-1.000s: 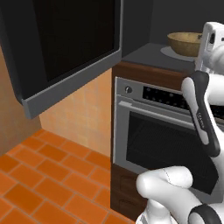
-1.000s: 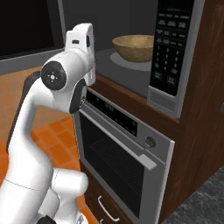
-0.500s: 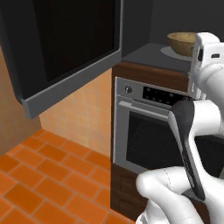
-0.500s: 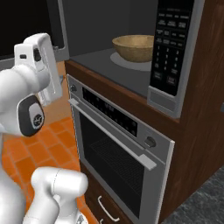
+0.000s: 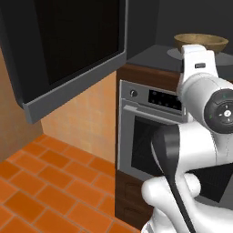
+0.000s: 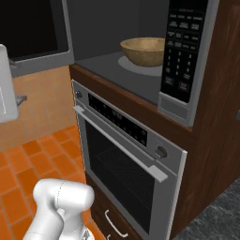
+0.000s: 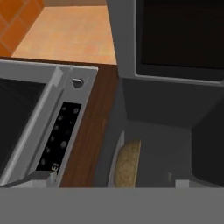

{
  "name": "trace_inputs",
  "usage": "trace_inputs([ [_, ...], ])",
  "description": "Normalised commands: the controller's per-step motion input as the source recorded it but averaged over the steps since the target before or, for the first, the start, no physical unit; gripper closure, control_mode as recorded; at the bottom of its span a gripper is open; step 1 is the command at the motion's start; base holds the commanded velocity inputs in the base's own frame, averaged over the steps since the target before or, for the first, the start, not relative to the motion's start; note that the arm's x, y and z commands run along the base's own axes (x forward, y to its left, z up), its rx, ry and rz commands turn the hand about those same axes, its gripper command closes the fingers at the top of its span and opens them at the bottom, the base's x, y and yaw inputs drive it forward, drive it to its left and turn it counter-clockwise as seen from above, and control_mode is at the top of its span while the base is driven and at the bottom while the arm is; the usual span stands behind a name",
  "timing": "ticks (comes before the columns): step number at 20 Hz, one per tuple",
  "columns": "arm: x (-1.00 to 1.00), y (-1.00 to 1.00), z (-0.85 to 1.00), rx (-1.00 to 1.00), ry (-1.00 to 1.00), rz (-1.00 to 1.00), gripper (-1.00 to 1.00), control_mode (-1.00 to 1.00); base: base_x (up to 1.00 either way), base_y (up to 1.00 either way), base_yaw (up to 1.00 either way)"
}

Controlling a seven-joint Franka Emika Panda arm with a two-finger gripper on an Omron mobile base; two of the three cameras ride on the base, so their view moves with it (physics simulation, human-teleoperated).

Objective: Pick the tomato from the sink and place it in the bowl. Then pick the bowl and place it in the microwave. Then close the microwave door and press the start button.

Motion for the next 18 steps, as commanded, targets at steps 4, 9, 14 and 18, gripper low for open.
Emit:
trace_inputs([
  [4, -0.39, 0.76, -0.28, 0.0, -0.02, -0.02, -1.0, -1.0, 0.0, 0.0, 0.0],
  [9, -0.03, 0.48, -0.58, 0.0, -0.02, -0.06, -1.0, -1.0, 0.0, 0.0, 0.0],
  [14, -0.03, 0.3, -0.57, 0.0, -0.04, -0.07, -1.0, -1.0, 0.0, 0.0, 0.0],
  [18, 0.0, 0.46, -0.48, 0.0, 0.0, -0.04, -1.0, -1.0, 0.0, 0.0, 0.0],
])
